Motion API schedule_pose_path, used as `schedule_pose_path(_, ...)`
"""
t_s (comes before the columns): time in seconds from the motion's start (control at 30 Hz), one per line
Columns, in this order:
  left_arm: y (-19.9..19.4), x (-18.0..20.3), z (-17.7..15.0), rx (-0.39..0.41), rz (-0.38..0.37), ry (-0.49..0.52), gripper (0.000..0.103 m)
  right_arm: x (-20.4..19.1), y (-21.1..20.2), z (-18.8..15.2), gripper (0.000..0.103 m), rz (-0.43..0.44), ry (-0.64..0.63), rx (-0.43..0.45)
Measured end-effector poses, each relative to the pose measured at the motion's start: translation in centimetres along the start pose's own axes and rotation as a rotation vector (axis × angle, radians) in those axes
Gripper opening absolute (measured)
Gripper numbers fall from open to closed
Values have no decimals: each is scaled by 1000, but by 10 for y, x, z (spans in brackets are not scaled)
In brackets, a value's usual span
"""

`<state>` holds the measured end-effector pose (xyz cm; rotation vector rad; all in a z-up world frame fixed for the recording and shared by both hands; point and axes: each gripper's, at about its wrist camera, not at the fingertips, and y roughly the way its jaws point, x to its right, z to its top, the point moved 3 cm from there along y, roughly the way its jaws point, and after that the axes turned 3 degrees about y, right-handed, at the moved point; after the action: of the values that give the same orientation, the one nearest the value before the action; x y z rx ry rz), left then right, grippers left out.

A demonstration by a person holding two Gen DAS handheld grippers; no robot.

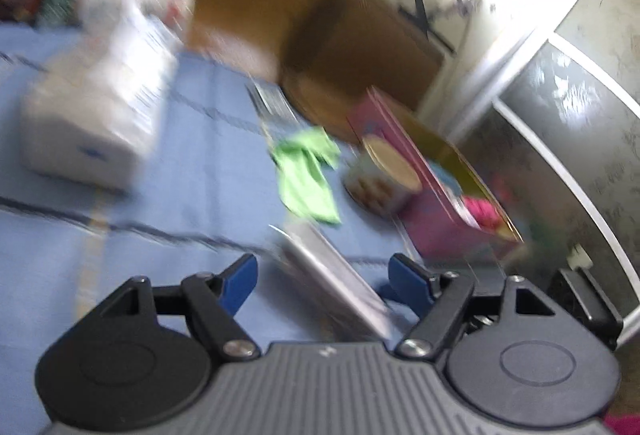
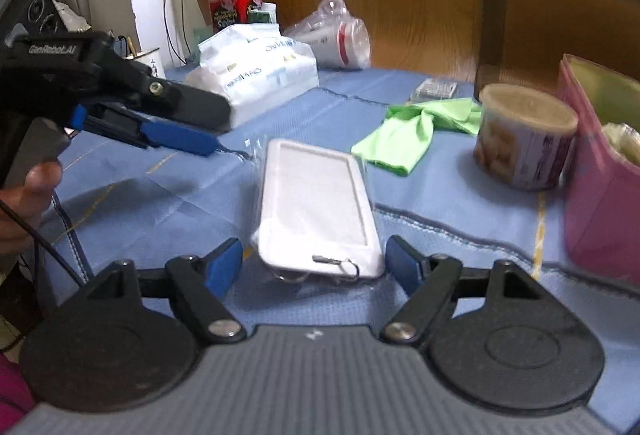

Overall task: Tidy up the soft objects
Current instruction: 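Reach the right gripper to the white plastic box and grasp it, then carry the white box over the pink tin and open the right gripper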

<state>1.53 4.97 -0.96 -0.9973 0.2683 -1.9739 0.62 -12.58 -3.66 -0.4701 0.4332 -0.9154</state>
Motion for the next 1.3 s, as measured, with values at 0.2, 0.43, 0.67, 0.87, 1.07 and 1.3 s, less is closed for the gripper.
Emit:
schedule_pose_path(0.2, 33, 22, -9, -78, 33, 51, 27, -3, -7, -4, 63, -47, -4, 25)
schedule_pose_path(0.43, 21, 79, 17, -56, 1, 266, 24, 13, -46, 3, 62, -79, 41, 199)
schedule_pose_path(0.67, 58, 172, 61, -60, -83, 504, 24, 52, -98, 26, 62, -300, 39, 378)
schedule_pose_path(0.87, 131, 223, 73, -101, -140, 548, 25, 116, -115, 31, 62, -467, 77, 360)
schedule_pose_path(1.07, 209, 241, 82, -89, -23, 528, 50, 187, -85, 43, 71, -594, 128, 284)
schedule_pose_path(1.3, 169, 213, 67, -52, -24, 507, 50, 196, -99, 19, 72, -609, 249, 336)
